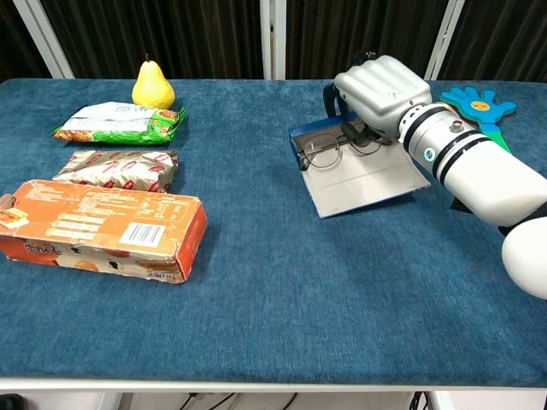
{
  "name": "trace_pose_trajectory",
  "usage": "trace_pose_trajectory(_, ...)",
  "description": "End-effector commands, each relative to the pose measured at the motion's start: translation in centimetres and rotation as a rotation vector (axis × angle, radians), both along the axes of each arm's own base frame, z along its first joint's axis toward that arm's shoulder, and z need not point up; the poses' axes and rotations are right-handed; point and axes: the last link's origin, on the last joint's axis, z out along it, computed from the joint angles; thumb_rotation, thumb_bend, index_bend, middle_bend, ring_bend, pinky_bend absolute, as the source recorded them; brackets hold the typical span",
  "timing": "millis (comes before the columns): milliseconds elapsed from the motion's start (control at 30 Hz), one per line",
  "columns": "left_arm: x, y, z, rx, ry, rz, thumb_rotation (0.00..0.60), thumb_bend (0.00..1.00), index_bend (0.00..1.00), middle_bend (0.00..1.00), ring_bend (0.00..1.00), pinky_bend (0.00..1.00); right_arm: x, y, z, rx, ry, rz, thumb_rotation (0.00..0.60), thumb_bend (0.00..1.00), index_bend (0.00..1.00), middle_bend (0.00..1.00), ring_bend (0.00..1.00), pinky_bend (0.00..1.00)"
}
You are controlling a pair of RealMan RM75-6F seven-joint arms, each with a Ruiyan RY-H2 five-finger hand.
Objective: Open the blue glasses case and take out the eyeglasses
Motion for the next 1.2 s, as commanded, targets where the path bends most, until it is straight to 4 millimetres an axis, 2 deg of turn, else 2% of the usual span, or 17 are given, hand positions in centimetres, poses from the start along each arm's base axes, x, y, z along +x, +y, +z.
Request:
trace_pose_trajectory(33,0.0,0.0,0.0,0.000,0.001,0.000,0.600,0.36,0.71,0.68,0.52,0.48,0.0,0.1,-0.2,-0.035,0.000,0.020,0.600,0.44,0.79,0.50,0.21,0.00)
trace_pose_trajectory(167,0.0,0.0,0.0,0.000,0.002,0.000,0.600,0.36,0.71,0.68,0.52,0.48,-0.2,-0.6,-0.6,0.011,-0.022,-0.032,0.600,0.44,0.80,0.50,0.21,0.00)
trace_pose_trajectory(300,0.0,0.0,0.0,0.002,0.001,0.001,0.600,0.36,0.71,0.68,0.52,0.47,0.2,-1.5,-0.3,-0.020,-0.008,-0.027,0.600,0.43,0.77,0.50,0.21,0.00)
trace_pose_trajectory(433,0.0,0.0,0.0,0.000,0.002,0.002,0.600,0.36,0.71,0.68,0.52,0.47,0.3,-1.3,-0.2,-0.023,-0.056,0.000,0.600,0.43,0.76,0.51,0.21,0.00)
trace_pose_trajectory(600,0.0,0.0,0.0,-0.001,0.000,0.001,0.600,0.36,0.71,0.68,0.52,0.47,-0.1,-2.0,-0.4,0.057,-0.116,-0.063,0.600,0.35,0.76,0.51,0.21,0.00)
trace_pose_trajectory(767,0.0,0.1,0.0,-0.001,0.001,0.001,0.600,0.36,0.71,0.68,0.52,0.47,0.2,-2.7,0.5,0.095,-0.216,-0.086,0.600,0.33,0.76,0.51,0.21,0.00)
trace_pose_trajectory(967,0.0,0.1,0.0,-0.001,0.002,0.002,0.600,0.36,0.71,0.68,0.52,0.47,-0.2,-3.3,0.7,0.155,-0.174,-0.112,0.600,0.33,0.73,0.51,0.20,0.00)
trace_pose_trajectory(1000,0.0,0.1,0.0,-0.001,0.003,0.002,0.600,0.36,0.71,0.68,0.52,0.47,-0.3,-3.4,0.7,0.175,-0.165,-0.127,0.600,0.32,0.71,0.50,0.20,0.00)
trace_pose_trajectory(1033,0.0,0.1,0.0,-0.001,0.003,0.002,0.600,0.36,0.71,0.68,0.52,0.47,-0.3,-3.5,0.6,0.194,-0.155,-0.140,0.600,0.31,0.62,0.47,0.17,0.00)
trace_pose_trajectory(1133,0.0,0.1,-0.1,-0.001,0.003,0.003,0.600,0.36,0.71,0.68,0.52,0.47,-0.4,-3.4,1.0,0.253,-0.139,-0.170,0.600,0.24,0.28,0.32,0.06,0.00)
trace_pose_trajectory(1167,0.0,0.1,0.0,-0.002,0.003,0.003,0.600,0.36,0.71,0.68,0.52,0.47,-0.2,-3.2,1.3,0.271,-0.149,-0.175,0.600,0.23,0.19,0.27,0.03,0.00)
trace_pose_trajectory(1200,0.0,0.1,0.0,-0.002,0.003,0.003,0.600,0.36,0.71,0.68,0.52,0.47,-0.1,-2.9,1.7,0.281,-0.163,-0.175,0.600,0.22,0.15,0.24,0.01,0.00)
